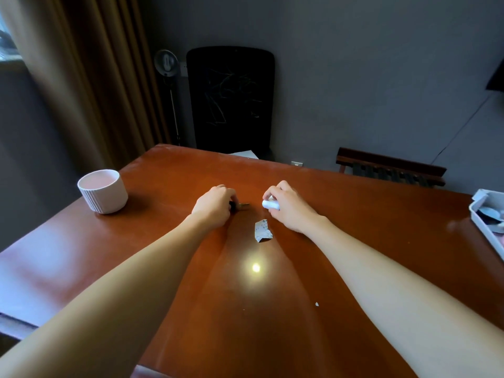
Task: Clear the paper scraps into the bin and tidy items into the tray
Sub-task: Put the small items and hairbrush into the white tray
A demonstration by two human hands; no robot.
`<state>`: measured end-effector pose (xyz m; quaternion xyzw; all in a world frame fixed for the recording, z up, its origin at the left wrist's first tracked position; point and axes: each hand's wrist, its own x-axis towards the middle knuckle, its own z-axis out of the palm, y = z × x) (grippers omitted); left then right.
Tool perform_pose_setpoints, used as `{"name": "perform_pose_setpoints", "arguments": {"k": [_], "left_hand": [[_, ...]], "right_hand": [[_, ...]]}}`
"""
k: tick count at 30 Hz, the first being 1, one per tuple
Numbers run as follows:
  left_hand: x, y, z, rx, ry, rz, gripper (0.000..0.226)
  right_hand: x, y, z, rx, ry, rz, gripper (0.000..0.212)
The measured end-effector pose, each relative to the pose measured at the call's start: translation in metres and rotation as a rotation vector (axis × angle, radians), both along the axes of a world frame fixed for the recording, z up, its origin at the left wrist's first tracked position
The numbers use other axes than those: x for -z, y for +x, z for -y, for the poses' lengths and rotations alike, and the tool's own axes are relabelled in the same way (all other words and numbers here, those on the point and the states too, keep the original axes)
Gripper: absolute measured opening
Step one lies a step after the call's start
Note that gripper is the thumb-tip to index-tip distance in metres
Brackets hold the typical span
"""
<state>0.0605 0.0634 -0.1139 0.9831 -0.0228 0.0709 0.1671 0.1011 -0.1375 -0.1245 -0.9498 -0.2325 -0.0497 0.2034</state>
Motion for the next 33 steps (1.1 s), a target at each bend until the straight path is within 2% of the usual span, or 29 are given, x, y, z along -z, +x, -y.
{"name": "perform_pose_setpoints", "arguments": {"k": [5,11,21,33], "left_hand": [[-0.019,-0.025,0.020,0.053,-0.016,0.061,0.028],[-0.039,-0.053,0.055,0.086,0.036,0.175,0.022],[-0.071,-0.064,0.148,0.214,0.011,0.230,0.018],[-0.104,-0.041,0.300,0.525,-0.105,0.139,0.016]], "right_hand": [[-0.010,-0.027,0.031,0.033,0.011,-0.141,0.023],[-0.016,-0.054,0.069,0.104,0.019,-0.218,0.026],[-0.081,-0.102,0.162,0.167,0.029,-0.032,0.034],[-0.113,-0.133,0.328,0.341,0.039,0.035,0.031]]}}
